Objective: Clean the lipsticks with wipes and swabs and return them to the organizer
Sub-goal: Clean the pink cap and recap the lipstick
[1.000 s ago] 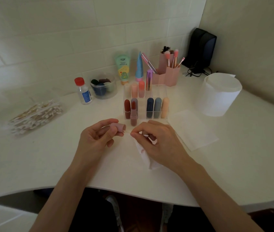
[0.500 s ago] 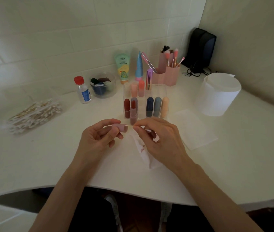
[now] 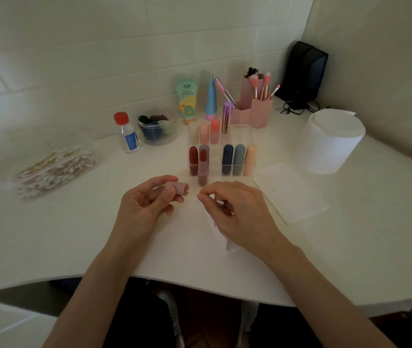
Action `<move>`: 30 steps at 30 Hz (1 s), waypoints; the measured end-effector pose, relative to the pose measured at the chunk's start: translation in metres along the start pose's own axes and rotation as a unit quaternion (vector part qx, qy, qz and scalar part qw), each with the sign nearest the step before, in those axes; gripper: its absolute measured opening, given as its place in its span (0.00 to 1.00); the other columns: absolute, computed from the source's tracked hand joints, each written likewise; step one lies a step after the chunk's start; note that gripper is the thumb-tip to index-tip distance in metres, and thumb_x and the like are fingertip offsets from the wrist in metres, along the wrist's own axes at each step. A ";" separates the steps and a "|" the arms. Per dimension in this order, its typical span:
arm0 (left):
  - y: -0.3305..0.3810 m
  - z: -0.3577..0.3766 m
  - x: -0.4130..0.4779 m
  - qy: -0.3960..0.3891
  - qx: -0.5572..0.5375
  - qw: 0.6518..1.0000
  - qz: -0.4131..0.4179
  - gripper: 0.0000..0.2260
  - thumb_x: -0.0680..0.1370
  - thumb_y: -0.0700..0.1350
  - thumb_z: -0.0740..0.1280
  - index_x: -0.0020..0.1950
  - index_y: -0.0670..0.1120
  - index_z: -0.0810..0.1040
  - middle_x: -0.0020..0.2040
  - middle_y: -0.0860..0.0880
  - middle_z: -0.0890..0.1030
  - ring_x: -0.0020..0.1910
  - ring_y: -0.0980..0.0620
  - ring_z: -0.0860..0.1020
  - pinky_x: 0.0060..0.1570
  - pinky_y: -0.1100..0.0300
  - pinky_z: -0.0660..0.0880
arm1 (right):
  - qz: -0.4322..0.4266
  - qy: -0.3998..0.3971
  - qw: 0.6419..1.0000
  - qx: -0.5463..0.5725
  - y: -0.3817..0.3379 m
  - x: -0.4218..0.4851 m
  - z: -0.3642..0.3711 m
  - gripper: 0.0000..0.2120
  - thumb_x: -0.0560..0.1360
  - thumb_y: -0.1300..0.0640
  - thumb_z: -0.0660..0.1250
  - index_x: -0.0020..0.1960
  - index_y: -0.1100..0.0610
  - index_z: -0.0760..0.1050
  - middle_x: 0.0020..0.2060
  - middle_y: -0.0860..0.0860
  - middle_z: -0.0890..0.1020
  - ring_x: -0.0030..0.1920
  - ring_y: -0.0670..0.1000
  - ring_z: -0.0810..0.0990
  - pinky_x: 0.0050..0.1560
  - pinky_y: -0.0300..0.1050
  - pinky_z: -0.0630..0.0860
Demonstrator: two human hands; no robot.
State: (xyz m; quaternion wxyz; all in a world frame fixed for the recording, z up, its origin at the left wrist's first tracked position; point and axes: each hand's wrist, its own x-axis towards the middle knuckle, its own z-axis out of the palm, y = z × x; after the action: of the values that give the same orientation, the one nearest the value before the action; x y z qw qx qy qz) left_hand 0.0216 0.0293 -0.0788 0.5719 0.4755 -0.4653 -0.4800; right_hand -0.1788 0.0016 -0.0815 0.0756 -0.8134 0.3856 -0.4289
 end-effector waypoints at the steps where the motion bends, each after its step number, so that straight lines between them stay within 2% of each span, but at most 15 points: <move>1: 0.000 0.000 0.000 0.001 -0.004 1.000 0.000 0.12 0.77 0.46 0.68 0.58 0.45 0.82 0.50 0.45 0.87 0.47 0.52 0.83 0.44 0.64 0.78 | -0.003 -0.008 1.000 0.005 0.000 0.000 0.001 0.10 0.81 0.50 0.66 0.48 0.54 0.82 0.34 0.45 0.81 0.34 0.42 0.71 0.38 0.36 0.70; 7: -0.001 0.001 0.001 -0.008 0.013 1.000 0.019 0.12 0.77 0.44 0.67 0.59 0.42 0.81 0.49 0.45 0.87 0.46 0.51 0.83 0.44 0.63 0.78 | -0.007 -0.041 0.999 0.029 0.002 -0.002 0.000 0.11 0.83 0.51 0.65 0.51 0.56 0.82 0.37 0.47 0.82 0.36 0.48 0.77 0.40 0.47 0.76; 12: -0.003 0.000 0.001 -0.025 0.036 0.998 0.036 0.11 0.78 0.43 0.68 0.59 0.41 0.81 0.49 0.41 0.86 0.44 0.49 0.81 0.46 0.59 0.78 | 0.012 0.003 1.000 0.028 0.001 0.000 -0.004 0.09 0.83 0.53 0.65 0.50 0.56 0.81 0.39 0.47 0.83 0.38 0.46 0.77 0.42 0.35 0.73; 16: -0.003 -0.001 0.001 -0.023 0.035 0.999 0.033 0.11 0.77 0.42 0.68 0.59 0.42 0.81 0.50 0.40 0.86 0.45 0.49 0.82 0.46 0.60 0.78 | 0.058 -0.011 0.998 -0.005 0.005 0.001 -0.002 0.06 0.83 0.53 0.67 0.50 0.53 0.80 0.39 0.45 0.83 0.37 0.44 0.76 0.41 0.40 0.74; 21: -0.001 -0.001 0.000 -0.005 -0.012 1.000 0.010 0.12 0.76 0.44 0.68 0.59 0.44 0.81 0.50 0.45 0.87 0.46 0.52 0.83 0.46 0.64 0.79 | 0.072 -0.067 0.994 0.037 0.001 0.002 -0.003 0.07 0.82 0.51 0.66 0.50 0.52 0.82 0.41 0.43 0.84 0.39 0.42 0.76 0.44 0.28 0.69; 24: 0.000 0.000 -0.001 -0.003 -0.049 0.999 -0.005 0.11 0.77 0.42 0.67 0.59 0.44 0.81 0.49 0.46 0.87 0.45 0.53 0.83 0.46 0.64 0.80 | 0.064 -0.082 0.991 0.081 -0.002 0.002 -0.003 0.09 0.83 0.51 0.65 0.51 0.54 0.82 0.40 0.44 0.83 0.38 0.45 0.78 0.41 0.36 0.73; 26: 0.000 0.000 -0.001 -0.003 -0.050 0.999 -0.005 0.11 0.77 0.42 0.67 0.59 0.44 0.81 0.49 0.46 0.87 0.45 0.53 0.83 0.47 0.64 0.80 | 0.051 -0.077 0.990 0.105 -0.004 0.003 -0.005 0.09 0.83 0.52 0.66 0.50 0.55 0.82 0.38 0.46 0.83 0.36 0.46 0.77 0.39 0.36 0.72; 30: 0.000 0.000 -0.002 -0.001 -0.032 0.999 -0.002 0.12 0.76 0.43 0.68 0.59 0.43 0.81 0.51 0.43 0.86 0.46 0.51 0.82 0.47 0.63 0.79 | 0.060 -0.015 0.991 0.123 -0.006 0.005 -0.016 0.07 0.82 0.56 0.66 0.50 0.58 0.81 0.39 0.43 0.81 0.36 0.41 0.76 0.40 0.28 0.68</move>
State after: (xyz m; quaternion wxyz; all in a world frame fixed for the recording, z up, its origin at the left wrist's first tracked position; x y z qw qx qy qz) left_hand 0.0213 0.0309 -0.0788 0.5852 0.4577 -0.4494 -0.4961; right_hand -0.1857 0.0058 -0.0651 0.2062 -0.7800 0.3769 -0.4551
